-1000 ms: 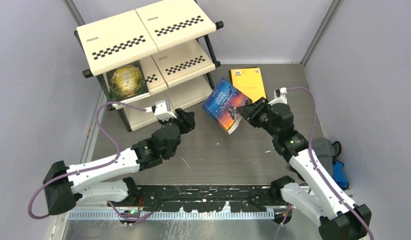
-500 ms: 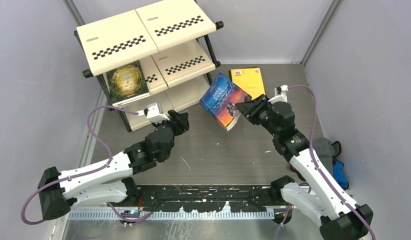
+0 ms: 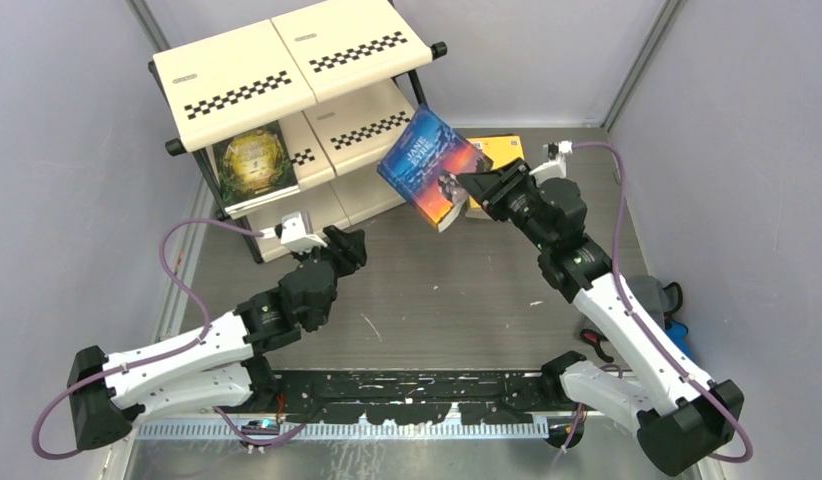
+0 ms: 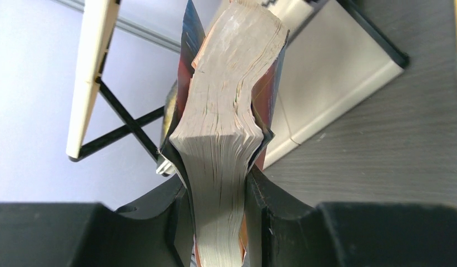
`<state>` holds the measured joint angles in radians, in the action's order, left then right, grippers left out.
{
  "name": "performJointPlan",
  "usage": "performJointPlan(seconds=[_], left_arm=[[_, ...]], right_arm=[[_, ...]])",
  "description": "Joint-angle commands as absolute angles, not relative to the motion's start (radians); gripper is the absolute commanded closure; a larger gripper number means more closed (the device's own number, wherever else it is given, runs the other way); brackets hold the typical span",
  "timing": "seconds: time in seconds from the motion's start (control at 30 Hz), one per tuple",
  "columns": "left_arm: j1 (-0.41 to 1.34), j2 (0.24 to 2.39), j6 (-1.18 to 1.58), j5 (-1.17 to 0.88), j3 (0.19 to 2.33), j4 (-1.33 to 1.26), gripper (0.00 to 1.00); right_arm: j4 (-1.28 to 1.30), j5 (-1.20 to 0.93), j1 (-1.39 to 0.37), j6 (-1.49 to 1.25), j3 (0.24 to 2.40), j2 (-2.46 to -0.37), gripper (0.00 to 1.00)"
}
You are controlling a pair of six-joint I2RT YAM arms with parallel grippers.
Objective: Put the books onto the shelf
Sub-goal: Pick up the book from the center of the board, then place the book on the shelf.
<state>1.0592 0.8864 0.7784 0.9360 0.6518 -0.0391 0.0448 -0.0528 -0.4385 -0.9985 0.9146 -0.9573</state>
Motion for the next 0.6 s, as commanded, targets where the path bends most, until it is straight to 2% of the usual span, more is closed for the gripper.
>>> performJointPlan(seconds=[0.0, 0.57], left_arm=[[1.062, 0.844, 0.791, 0.991, 0.645, -0.012, 0.46], [1.062, 0.776, 0.798, 0.968, 0.624, 0.050, 0.46]], right_arm=[[-0.296, -0.045, -0.470, -1.037, 1.061, -0.976, 0.99], [-0.546, -0.003, -0.517, -1.081, 1.128, -1.222, 0.99]])
